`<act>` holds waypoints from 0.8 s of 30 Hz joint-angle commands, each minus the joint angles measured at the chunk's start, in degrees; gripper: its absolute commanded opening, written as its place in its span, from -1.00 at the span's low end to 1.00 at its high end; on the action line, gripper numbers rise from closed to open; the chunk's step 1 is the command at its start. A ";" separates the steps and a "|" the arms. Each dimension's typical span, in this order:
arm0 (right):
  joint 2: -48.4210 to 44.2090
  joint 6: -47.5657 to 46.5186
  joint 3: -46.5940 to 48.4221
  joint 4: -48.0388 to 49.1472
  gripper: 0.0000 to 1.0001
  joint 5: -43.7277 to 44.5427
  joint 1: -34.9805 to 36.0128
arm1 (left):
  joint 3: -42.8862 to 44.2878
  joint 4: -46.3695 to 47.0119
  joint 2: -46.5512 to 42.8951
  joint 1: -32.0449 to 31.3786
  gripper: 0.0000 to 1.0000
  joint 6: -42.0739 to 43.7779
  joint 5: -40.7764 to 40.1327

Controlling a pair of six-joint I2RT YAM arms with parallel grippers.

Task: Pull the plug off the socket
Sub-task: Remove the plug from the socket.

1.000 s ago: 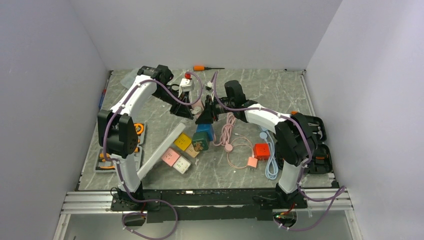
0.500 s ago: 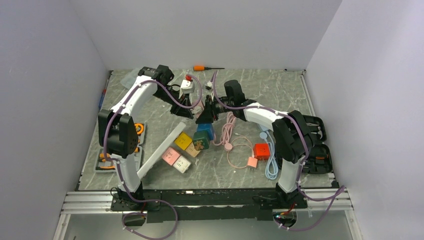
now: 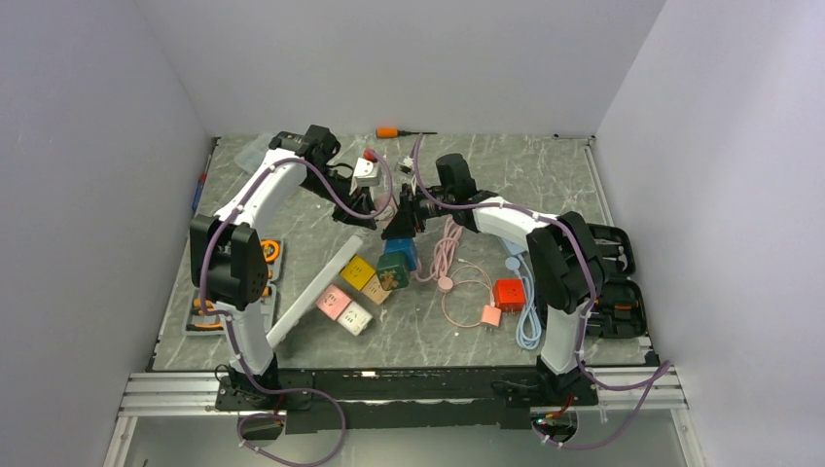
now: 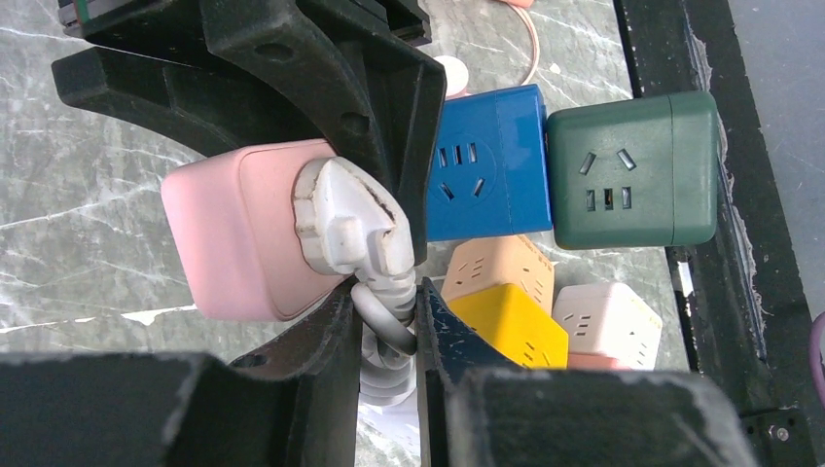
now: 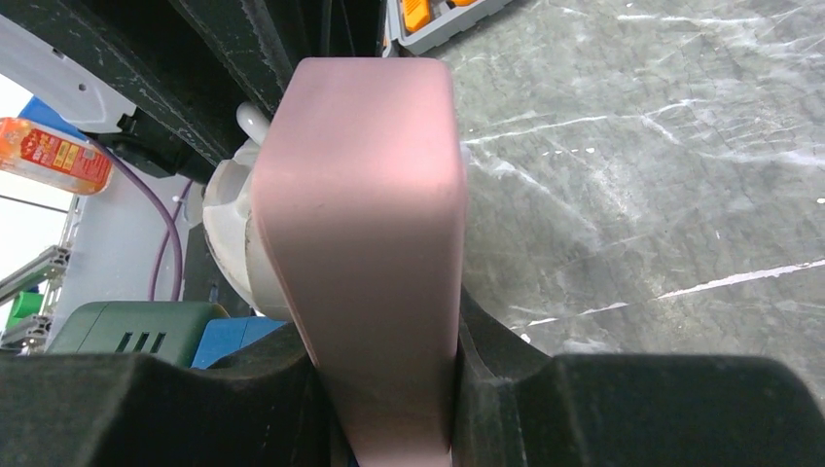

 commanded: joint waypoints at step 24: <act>3.59 14.16 -1.83 22.33 -1.00 11.44 -9.91 | -3.77 -13.76 -10.30 -5.53 -1.00 4.23 9.40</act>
